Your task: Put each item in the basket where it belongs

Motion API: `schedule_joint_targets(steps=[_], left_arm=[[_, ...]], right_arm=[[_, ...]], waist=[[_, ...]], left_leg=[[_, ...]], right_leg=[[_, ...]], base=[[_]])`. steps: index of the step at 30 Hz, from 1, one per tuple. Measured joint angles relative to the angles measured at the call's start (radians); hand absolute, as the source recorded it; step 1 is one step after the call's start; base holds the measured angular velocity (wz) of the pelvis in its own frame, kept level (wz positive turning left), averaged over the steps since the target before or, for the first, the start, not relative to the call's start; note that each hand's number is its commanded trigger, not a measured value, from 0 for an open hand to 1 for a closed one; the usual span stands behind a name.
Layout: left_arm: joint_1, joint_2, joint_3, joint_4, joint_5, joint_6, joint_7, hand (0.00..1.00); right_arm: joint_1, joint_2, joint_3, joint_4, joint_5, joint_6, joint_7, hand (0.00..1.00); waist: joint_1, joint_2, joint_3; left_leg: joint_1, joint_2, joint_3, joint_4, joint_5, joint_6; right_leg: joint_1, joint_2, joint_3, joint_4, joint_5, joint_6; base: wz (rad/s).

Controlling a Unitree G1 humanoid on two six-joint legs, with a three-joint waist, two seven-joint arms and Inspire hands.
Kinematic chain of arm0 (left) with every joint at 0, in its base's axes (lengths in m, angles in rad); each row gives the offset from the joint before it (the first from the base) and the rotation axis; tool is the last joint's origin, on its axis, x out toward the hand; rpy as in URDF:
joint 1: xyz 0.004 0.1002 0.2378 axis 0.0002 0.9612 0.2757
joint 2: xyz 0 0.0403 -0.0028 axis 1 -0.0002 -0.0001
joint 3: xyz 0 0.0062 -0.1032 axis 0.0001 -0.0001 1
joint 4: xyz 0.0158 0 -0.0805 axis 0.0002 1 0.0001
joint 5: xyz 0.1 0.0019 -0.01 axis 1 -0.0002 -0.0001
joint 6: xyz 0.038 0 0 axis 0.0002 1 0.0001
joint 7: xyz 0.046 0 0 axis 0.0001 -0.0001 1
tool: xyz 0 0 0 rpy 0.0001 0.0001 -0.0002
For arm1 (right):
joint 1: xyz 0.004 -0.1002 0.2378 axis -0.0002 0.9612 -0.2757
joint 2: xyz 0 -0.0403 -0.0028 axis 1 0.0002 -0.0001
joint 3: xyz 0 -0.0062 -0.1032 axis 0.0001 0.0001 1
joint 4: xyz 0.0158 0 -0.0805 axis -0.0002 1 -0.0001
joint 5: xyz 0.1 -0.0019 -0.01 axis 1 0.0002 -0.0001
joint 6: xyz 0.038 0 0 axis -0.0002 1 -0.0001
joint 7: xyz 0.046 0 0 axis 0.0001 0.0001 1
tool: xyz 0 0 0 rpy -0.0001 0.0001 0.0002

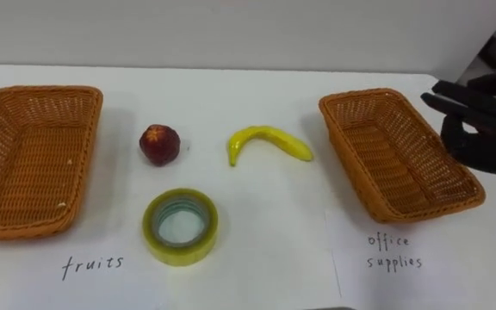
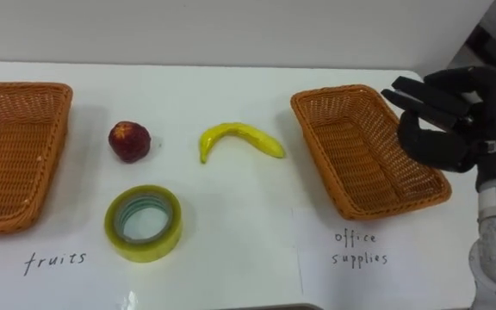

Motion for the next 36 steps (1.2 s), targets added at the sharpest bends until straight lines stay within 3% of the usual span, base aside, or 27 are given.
schedule_joint_targets(steps=[25, 27, 29, 30, 31, 36], left_arm=[[-0.005, 0.000, -0.003, -0.003, 0.000, 0.015, 0.000, 0.00], [-0.006, 0.000, -0.007, -0.008, 0.000, 0.015, -0.001, 0.00], [-0.007, -0.001, -0.022, -0.020, 0.000, 0.016, -0.002, 0.00], [-0.008, -0.001, -0.022, -0.022, 0.000, 0.016, -0.002, 0.00], [-0.008, -0.002, -0.022, -0.029, 0.000, 0.016, -0.003, 0.00], [-0.015, -0.002, -0.022, -0.034, 0.000, 0.015, -0.002, 0.00]], right_arm=[[0.000, -0.008, 0.017, 0.052, -0.010, 0.000, 0.001, 1.00], [0.000, -0.008, 0.019, 0.067, -0.011, 0.000, 0.001, 0.87], [0.002, -0.008, 0.031, 0.094, -0.011, 0.000, 0.003, 0.47], [0.002, -0.008, 0.034, 0.097, -0.011, 0.000, 0.005, 0.13], [0.003, -0.008, 0.040, 0.099, -0.011, 0.000, 0.011, 0.00], [0.002, -0.009, 0.056, 0.104, -0.029, 0.000, 0.029, 0.00]], waist=[[0.004, -0.007, 0.0022], [0.004, -0.009, 0.0012], [0.004, -0.011, 0.0015], [0.004, -0.011, 0.0013], [0.003, -0.011, 0.0013], [0.008, -0.010, 0.0016]], left_leg=[[-0.005, -0.001, -0.001, 0.000, 0.000, 0.000], [-0.005, -0.001, -0.001, 0.000, 0.000, 0.000], [-0.005, -0.001, -0.001, 0.000, 0.000, 0.000], [-0.005, -0.001, 0.000, 0.000, 0.000, 0.000], [-0.005, -0.001, 0.000, 0.000, 0.000, 0.000], [-0.005, -0.001, 0.000, -0.001, 0.000, 0.000]], right_leg=[[-0.014, -0.001, -0.001, -0.001, 0.000, 0.000], [-0.014, -0.001, -0.002, -0.001, 0.000, 0.000], [-0.014, -0.001, -0.002, -0.001, 0.000, 0.000], [-0.014, -0.001, -0.002, -0.001, 0.000, 0.000], [-0.015, -0.001, -0.002, -0.001, 0.000, 0.000], [-0.015, 0.000, -0.001, 0.001, 0.000, 0.000]], base=[[0.00], [0.00], [0.00], [0.00], [0.00], [0.00]])
